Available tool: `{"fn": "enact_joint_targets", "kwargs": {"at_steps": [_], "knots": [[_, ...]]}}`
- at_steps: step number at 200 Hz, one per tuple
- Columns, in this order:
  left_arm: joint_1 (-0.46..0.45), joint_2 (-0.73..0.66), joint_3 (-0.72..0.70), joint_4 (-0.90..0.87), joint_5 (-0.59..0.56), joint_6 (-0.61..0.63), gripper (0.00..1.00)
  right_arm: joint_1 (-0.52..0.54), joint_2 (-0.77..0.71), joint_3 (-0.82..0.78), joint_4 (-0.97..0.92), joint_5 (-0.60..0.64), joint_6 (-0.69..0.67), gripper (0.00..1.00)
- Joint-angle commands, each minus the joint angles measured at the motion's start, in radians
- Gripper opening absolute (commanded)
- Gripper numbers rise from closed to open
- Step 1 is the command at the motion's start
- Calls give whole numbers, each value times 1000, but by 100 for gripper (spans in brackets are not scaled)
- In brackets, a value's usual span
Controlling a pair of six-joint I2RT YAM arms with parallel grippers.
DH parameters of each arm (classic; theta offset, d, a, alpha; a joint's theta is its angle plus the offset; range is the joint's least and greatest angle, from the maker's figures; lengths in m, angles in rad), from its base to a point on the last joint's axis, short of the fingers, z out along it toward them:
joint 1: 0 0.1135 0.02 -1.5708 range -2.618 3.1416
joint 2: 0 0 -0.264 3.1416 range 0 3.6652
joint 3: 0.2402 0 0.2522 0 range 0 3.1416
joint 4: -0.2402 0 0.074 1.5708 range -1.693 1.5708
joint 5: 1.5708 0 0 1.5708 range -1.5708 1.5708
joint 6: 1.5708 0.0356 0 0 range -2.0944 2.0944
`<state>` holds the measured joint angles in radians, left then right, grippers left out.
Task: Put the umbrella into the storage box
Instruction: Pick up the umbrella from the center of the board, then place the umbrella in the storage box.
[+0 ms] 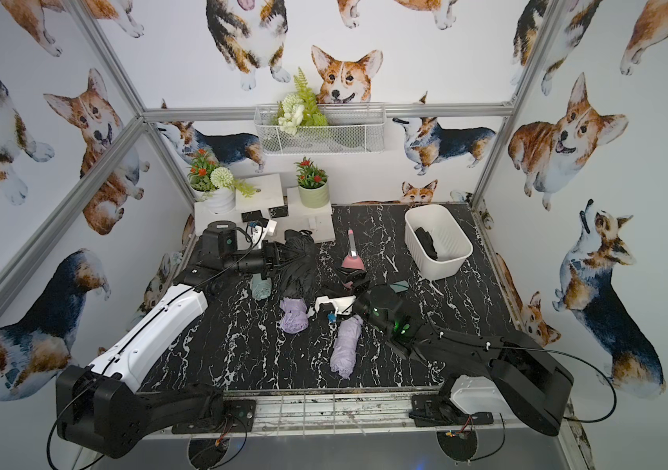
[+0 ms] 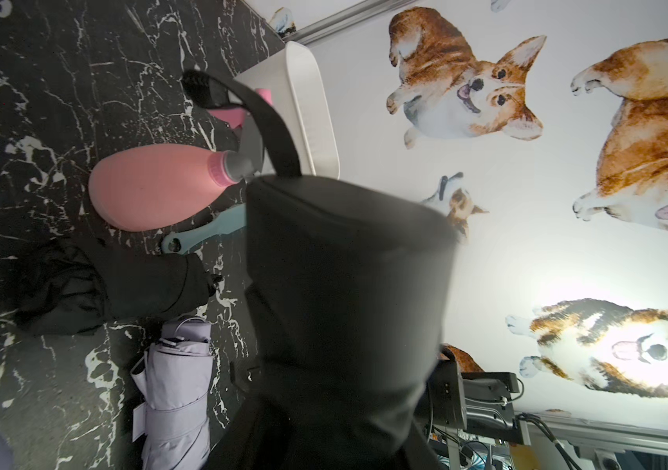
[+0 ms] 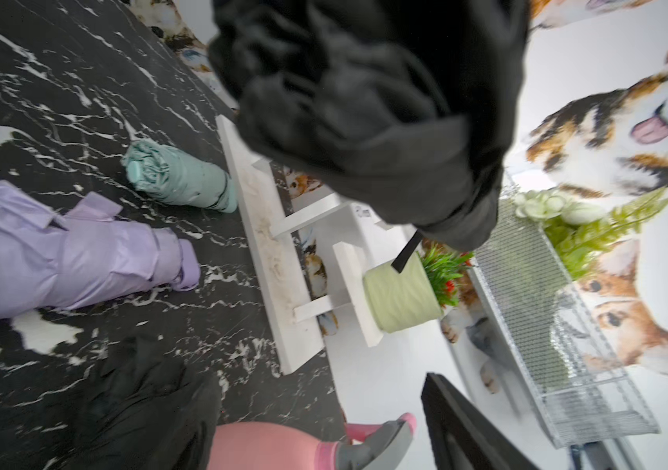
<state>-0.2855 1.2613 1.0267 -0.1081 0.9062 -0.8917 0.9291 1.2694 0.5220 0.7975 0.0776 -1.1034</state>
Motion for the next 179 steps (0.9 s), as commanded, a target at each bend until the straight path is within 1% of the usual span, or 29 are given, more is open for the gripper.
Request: {"fn": "enact_joint_targets", "kwargs": {"at_steps": [1, 18, 48, 68, 90, 107, 123, 142, 166, 169, 179], "knots": [[1, 6, 11, 67, 66, -33, 5, 1, 6, 19, 180, -20, -98, 83], [-1, 16, 2, 80, 63, -41, 5, 7, -4, 21, 193, -63, -101, 82], [-13, 40, -5, 121, 61, -65, 4, 34, -4, 16, 253, -72, -133, 82], [-32, 66, 2, 150, 58, -83, 4, 45, -15, 21, 218, -95, -141, 82], [-64, 103, 24, 158, 44, -82, 4, 56, -22, 14, 258, -97, -135, 81], [-83, 130, 24, 203, 37, -111, 4, 59, -34, 21, 214, -92, -139, 80], [-106, 154, 29, 249, 39, -139, 3, 59, -44, 18, 196, -91, -131, 75], [-132, 173, 41, 253, 30, -141, 3, 59, -56, 13, 190, -78, -133, 66], [-149, 185, 43, 266, 23, -148, 4, 59, -78, 16, 137, -56, -134, 64], [-151, 185, 43, 267, 22, -148, 5, 59, -80, 16, 134, -54, -132, 60], [-155, 188, 44, 268, 20, -148, 6, 59, -87, 14, 127, -50, -128, 53]]}}
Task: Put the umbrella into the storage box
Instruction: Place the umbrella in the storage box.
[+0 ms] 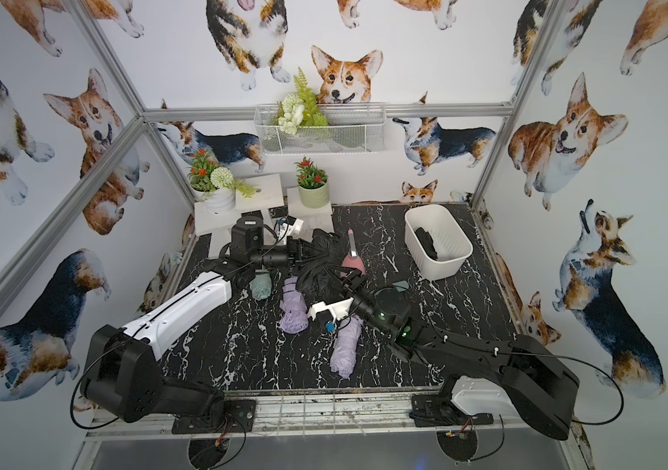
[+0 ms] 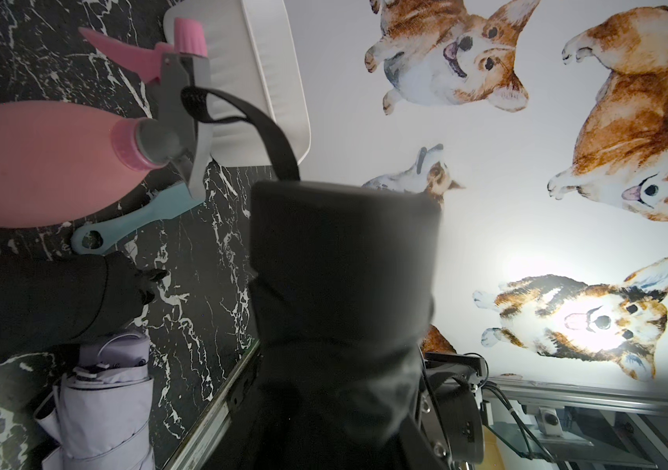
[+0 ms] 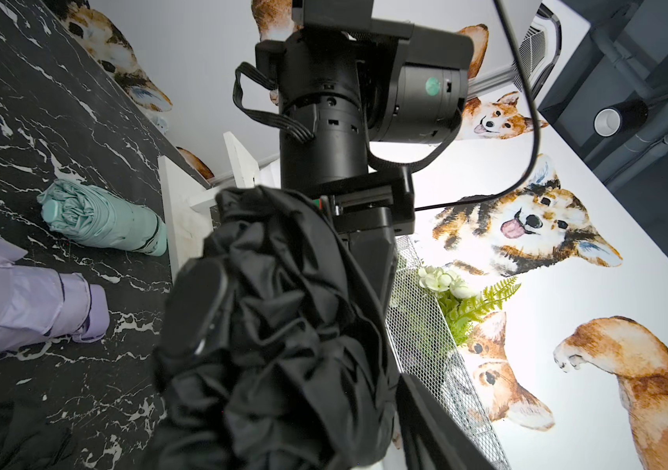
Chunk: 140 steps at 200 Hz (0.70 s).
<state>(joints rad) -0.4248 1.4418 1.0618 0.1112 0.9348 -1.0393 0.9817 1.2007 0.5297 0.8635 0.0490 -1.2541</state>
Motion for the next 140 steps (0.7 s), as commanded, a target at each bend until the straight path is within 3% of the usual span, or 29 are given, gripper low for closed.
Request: {"fn": "enact_joint_targets", "kwargs": {"at_steps": [1, 13, 37, 76, 91, 140], "knots": [[-15, 8, 8, 48, -8, -1, 7, 6, -20, 7, 60, -22, 23, 52], [-17, 12, 9, 49, -7, -2, 11, 6, -30, 3, 52, -22, 20, 41], [-15, 18, 7, 54, -3, 1, 36, 6, -58, 5, 19, -20, 17, 23], [-16, 16, -1, 50, -11, 28, 67, 6, -126, 6, -49, -3, 33, 8], [-14, 8, -5, 25, -31, 63, 74, 6, -153, -7, -53, 22, 40, 0], [57, -23, -50, 18, -94, 121, 82, -46, -308, -16, -160, 102, 150, 0]]}}
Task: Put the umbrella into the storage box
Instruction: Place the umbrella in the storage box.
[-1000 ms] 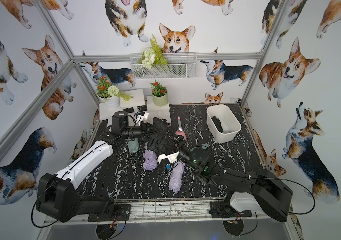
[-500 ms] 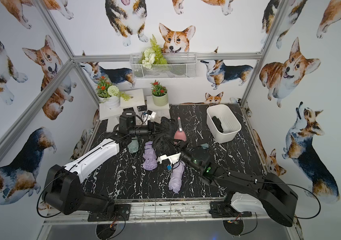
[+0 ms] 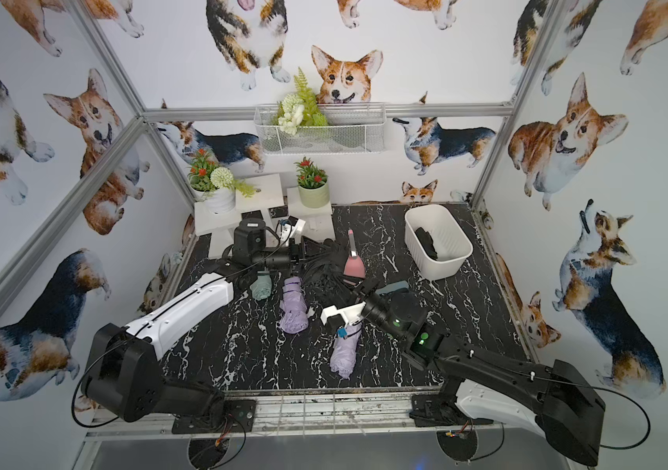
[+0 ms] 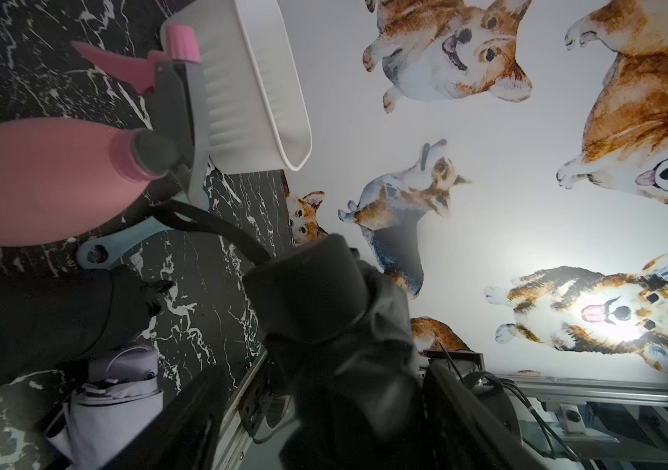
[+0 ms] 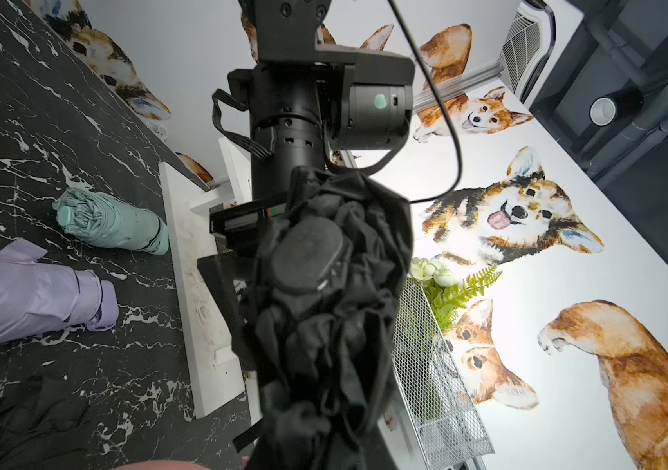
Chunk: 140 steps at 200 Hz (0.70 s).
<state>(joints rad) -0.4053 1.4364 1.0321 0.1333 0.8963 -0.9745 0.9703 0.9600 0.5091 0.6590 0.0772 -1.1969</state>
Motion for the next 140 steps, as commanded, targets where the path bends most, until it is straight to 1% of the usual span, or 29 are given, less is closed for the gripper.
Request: {"fn": "enact_joint_targets", "kwargs": {"at_steps": [1, 23, 31, 43, 57, 74, 78, 85, 105, 125, 140], "knots": [[40, -19, -21, -4, -56, 56, 82, -37, -71, 5, 42, 76, 97, 0], [85, -56, -38, -43, -102, 113, 83, -100, -153, 13, -26, 107, 214, 0], [96, -78, -39, -85, -135, 150, 84, -127, -174, 29, -67, 127, 263, 0], [100, -112, -30, -174, -206, 238, 84, -174, -184, 70, -140, 180, 343, 0], [95, -153, -26, -262, -294, 321, 84, -252, -164, 171, -265, 262, 462, 0], [87, -202, -59, -278, -379, 370, 84, -350, -111, 312, -448, 305, 594, 0], [83, -211, -70, -275, -394, 376, 84, -383, -90, 359, -514, 305, 645, 0], [76, -228, -90, -263, -419, 387, 84, -427, -63, 411, -583, 301, 695, 0], [46, -262, -142, -244, -480, 414, 84, -562, 44, 611, -805, 228, 840, 0], [-7, -271, -161, -263, -550, 465, 84, -654, 152, 781, -957, 171, 920, 0], [-50, -262, -161, -286, -614, 499, 84, -720, 269, 901, -1061, 138, 962, 0]]}}
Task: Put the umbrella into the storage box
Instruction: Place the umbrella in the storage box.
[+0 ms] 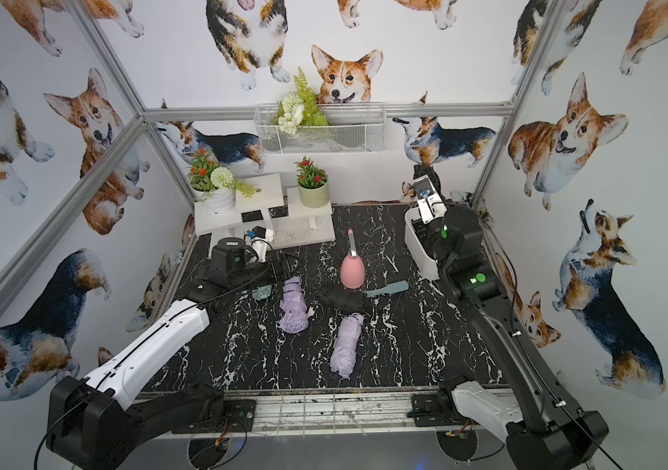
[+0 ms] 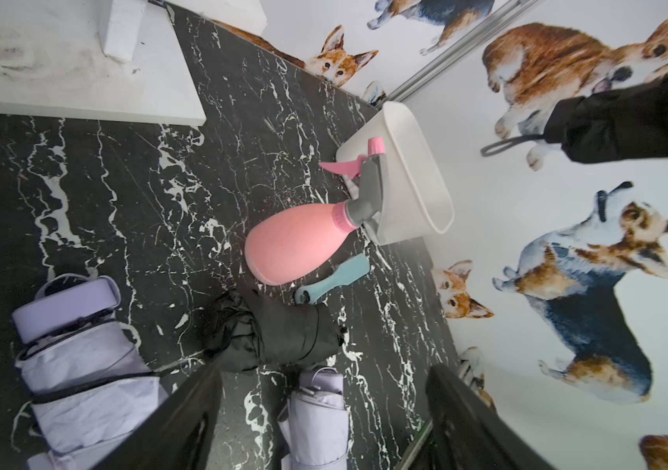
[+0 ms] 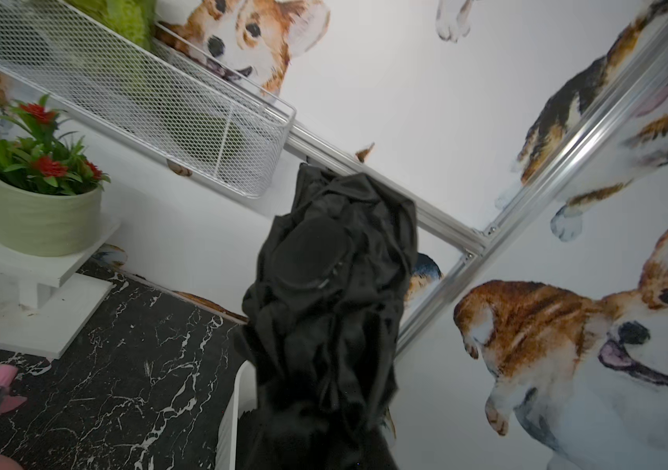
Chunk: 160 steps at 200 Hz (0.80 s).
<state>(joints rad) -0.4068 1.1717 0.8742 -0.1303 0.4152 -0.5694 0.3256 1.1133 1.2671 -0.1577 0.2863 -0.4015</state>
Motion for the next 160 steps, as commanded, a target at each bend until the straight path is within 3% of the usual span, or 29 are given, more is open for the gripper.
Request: {"fn": "enact_joint_targets", "kwargs": {"at_steps": [1, 38, 96, 160], "knots": [[-51, 4, -3, -24, -137, 96, 84, -78, 119, 150, -252, -73, 168, 0], [-123, 31, -7, -26, -206, 131, 84, -198, 359, 363, -465, -175, 222, 0], [-135, 39, -11, -55, -229, 154, 84, -285, 612, 467, -513, -211, 181, 0], [-137, 84, 7, -63, -227, 166, 84, -287, 847, 627, -656, -112, 112, 0]]}}
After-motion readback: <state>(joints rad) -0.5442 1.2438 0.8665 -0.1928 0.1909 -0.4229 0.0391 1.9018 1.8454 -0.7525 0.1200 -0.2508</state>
